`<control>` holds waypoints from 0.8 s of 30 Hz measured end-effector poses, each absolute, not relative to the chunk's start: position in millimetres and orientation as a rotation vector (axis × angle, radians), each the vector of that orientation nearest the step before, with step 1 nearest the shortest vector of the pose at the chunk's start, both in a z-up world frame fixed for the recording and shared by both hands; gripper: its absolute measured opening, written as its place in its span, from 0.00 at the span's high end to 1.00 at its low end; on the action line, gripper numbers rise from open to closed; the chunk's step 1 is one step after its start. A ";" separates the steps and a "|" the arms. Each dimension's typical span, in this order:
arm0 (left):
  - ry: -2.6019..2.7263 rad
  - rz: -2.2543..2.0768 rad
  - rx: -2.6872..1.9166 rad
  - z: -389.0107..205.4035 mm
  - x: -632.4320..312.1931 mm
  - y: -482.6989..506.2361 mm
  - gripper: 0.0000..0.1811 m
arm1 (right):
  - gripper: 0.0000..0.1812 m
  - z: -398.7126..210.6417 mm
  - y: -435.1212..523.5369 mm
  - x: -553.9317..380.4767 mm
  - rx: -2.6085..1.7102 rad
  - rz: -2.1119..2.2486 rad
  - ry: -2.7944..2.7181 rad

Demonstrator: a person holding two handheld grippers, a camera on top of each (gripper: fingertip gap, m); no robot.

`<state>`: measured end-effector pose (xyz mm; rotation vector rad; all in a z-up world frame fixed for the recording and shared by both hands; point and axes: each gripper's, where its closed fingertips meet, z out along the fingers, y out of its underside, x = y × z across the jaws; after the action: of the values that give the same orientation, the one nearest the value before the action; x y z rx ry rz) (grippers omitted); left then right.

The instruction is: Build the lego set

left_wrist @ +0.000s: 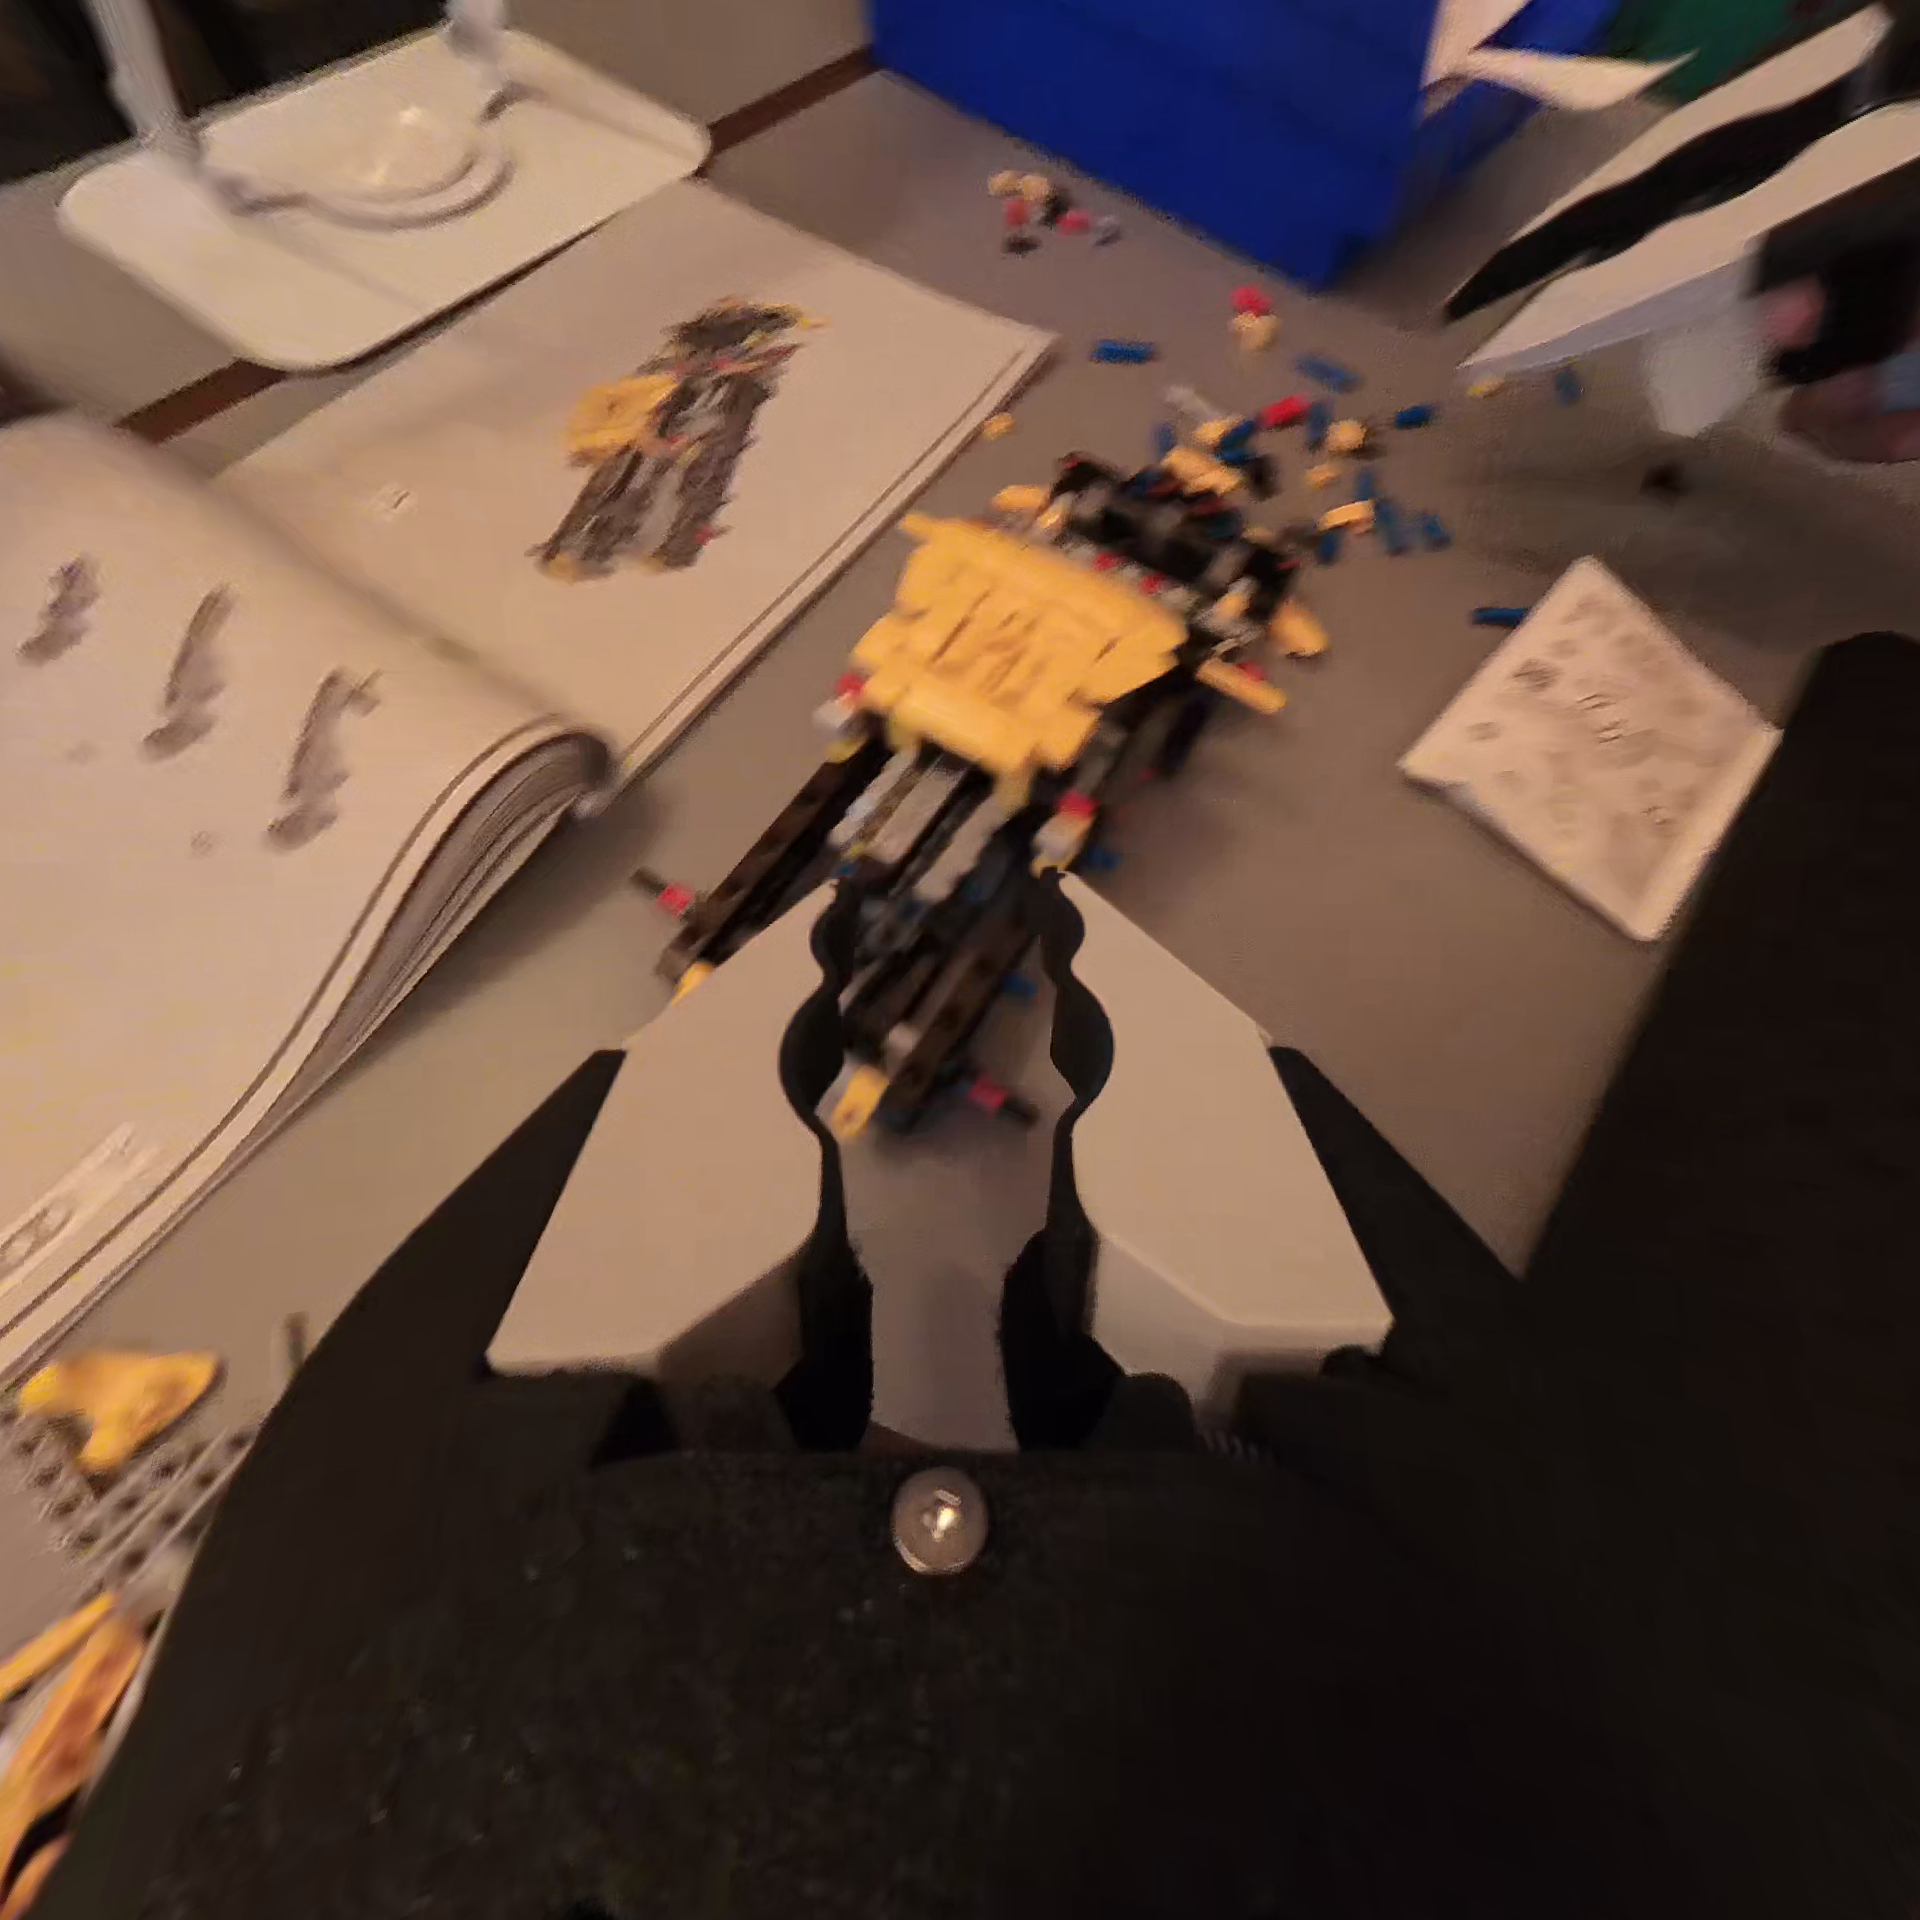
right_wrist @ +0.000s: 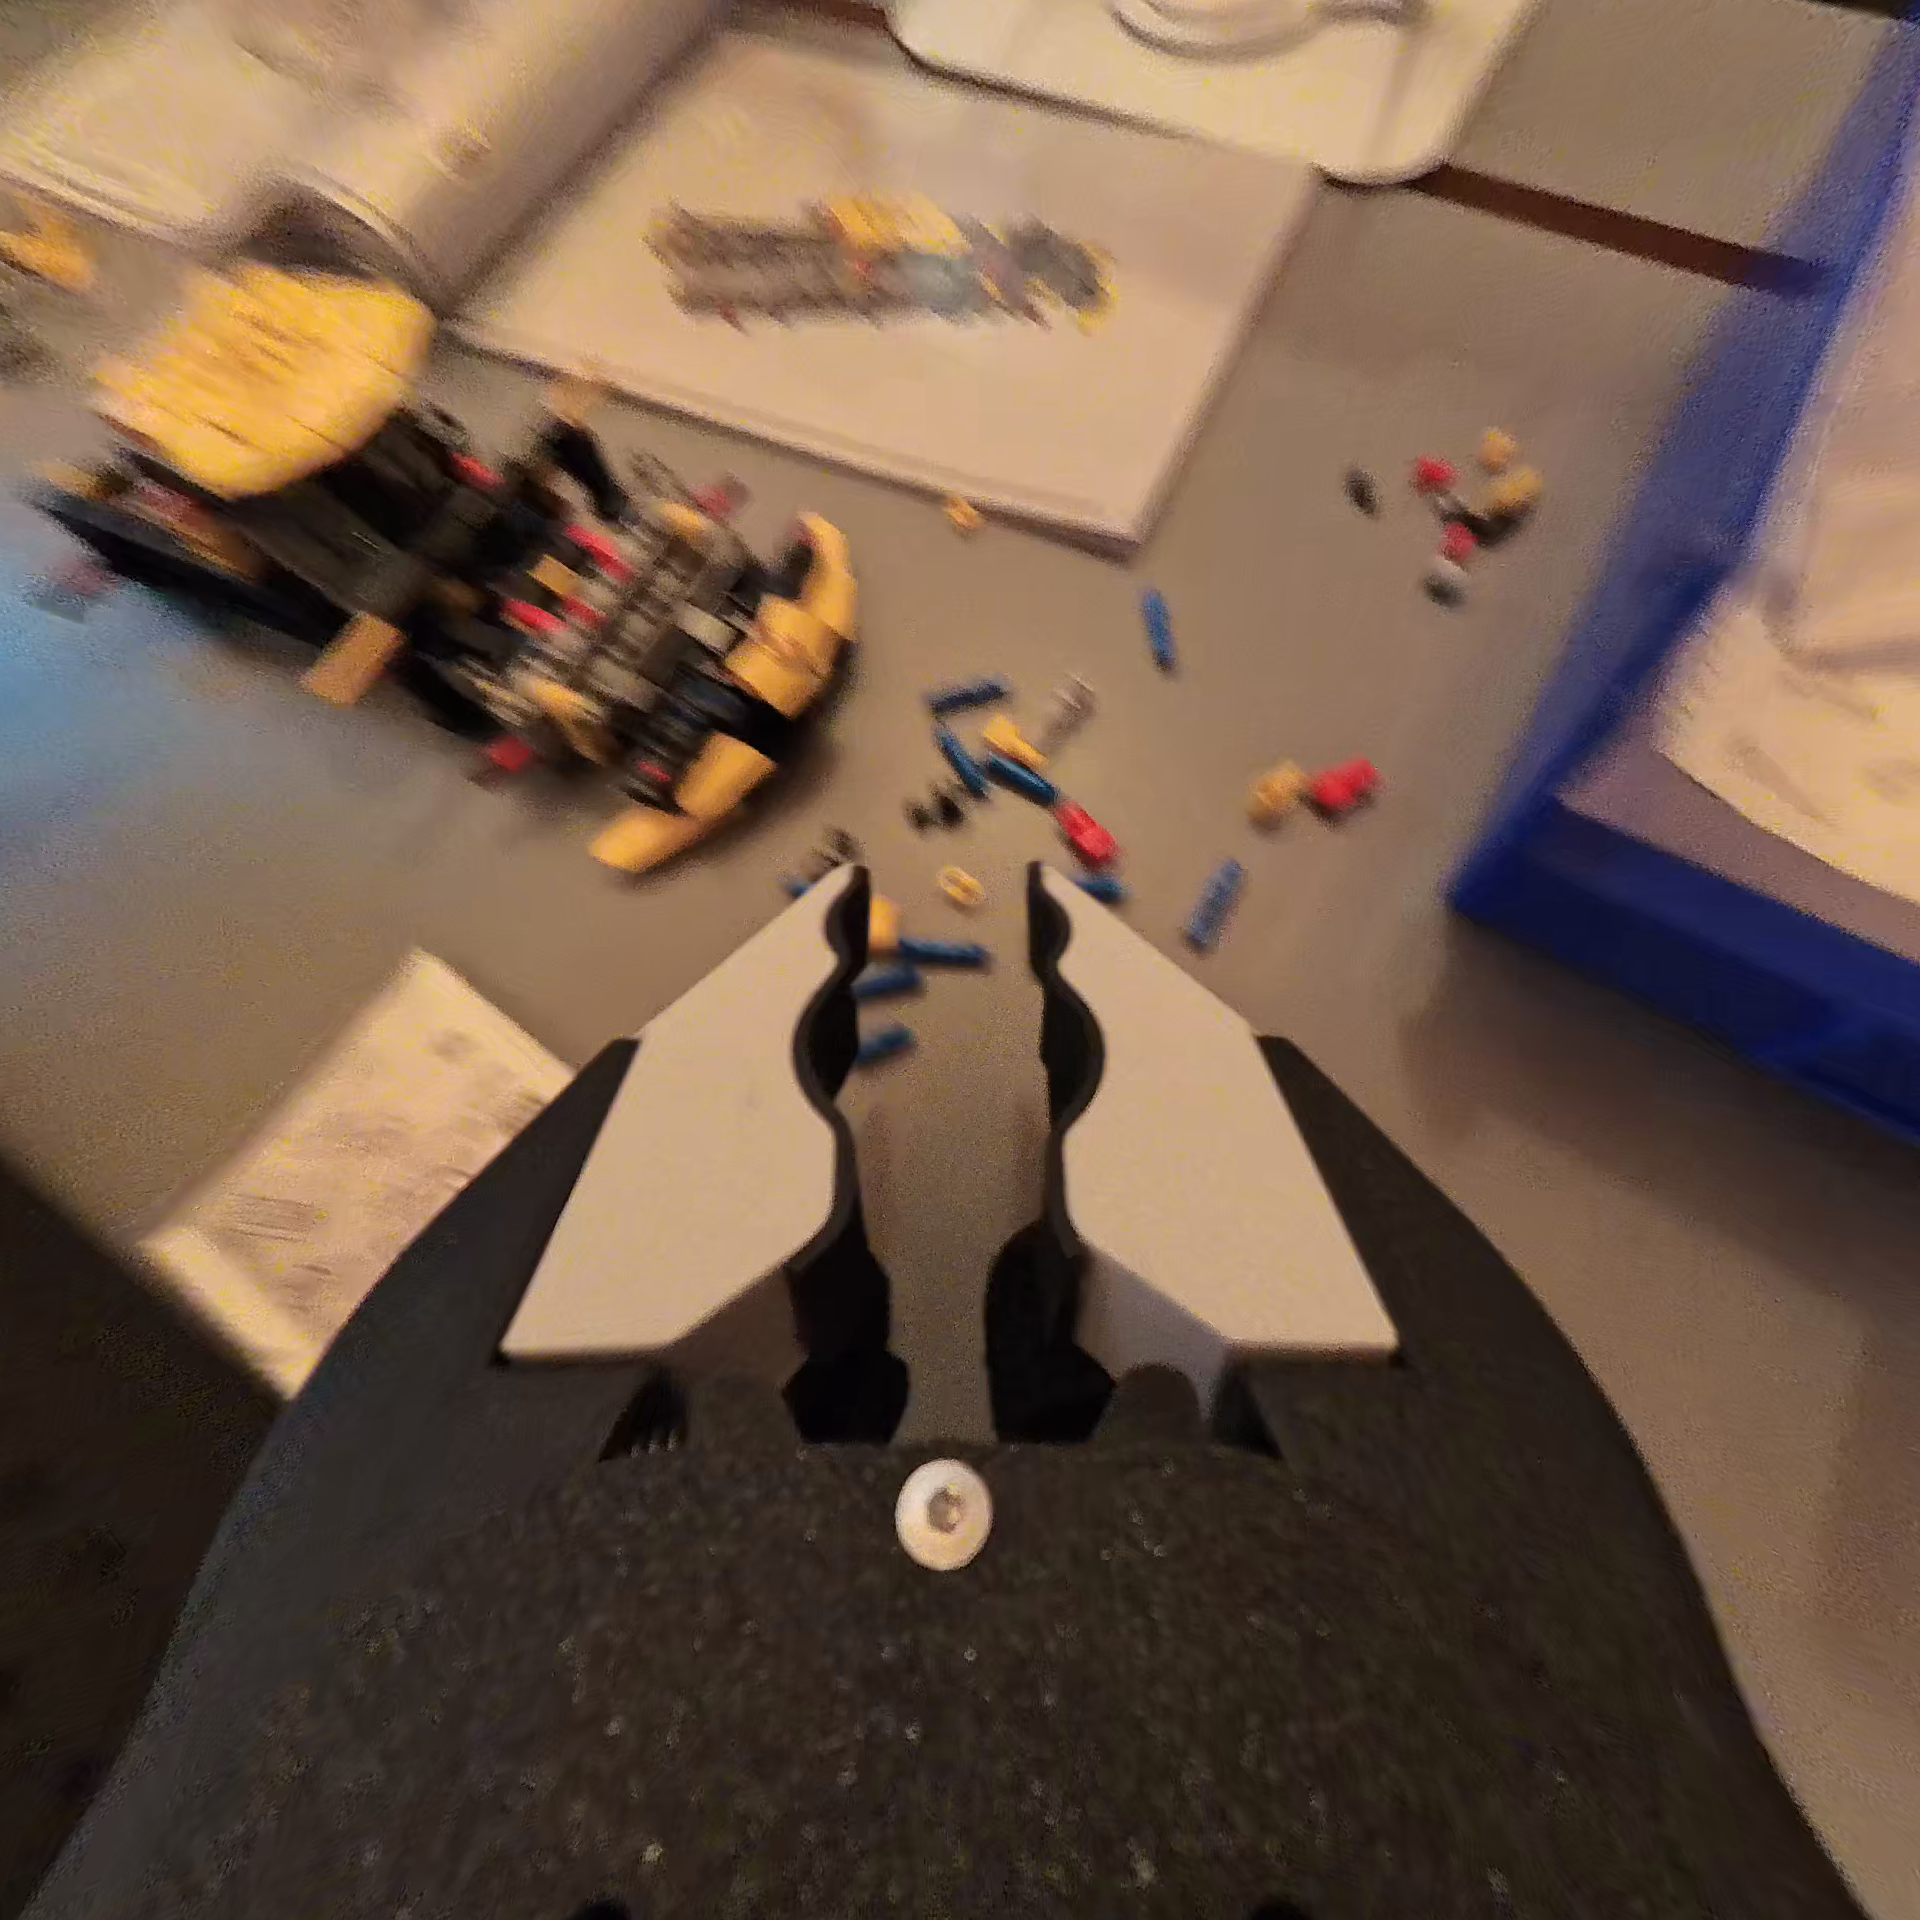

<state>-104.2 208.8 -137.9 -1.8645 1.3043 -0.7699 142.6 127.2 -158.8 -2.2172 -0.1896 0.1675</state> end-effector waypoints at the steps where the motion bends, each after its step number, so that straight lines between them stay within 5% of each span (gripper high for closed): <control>1: 1.276 -0.762 -1.894 -143.5 -115.4 217.0 0.78 | 0.78 -152.0 135.9 123.3 -2.184 0.276 -0.207; 4: 1.207 -0.795 -1.945 -159.6 -131.9 224.9 0.72 | 0.58 -157.1 159.9 79.6 -2.178 0.529 -0.242; 19: 1.210 -0.723 -2.116 -196.3 -172.0 203.1 0.68 | 0.61 -188.6 177.5 13.6 -2.336 0.719 -0.405; 24: 1.113 -0.761 -2.102 -181.2 -179.3 208.9 0.68 | 0.69 -168.5 201.6 83.9 -2.329 0.388 -0.321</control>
<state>-179.3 208.9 -181.2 -2.1021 1.1133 -0.7612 83.9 201.6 -168.5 -2.3292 -0.3213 0.3883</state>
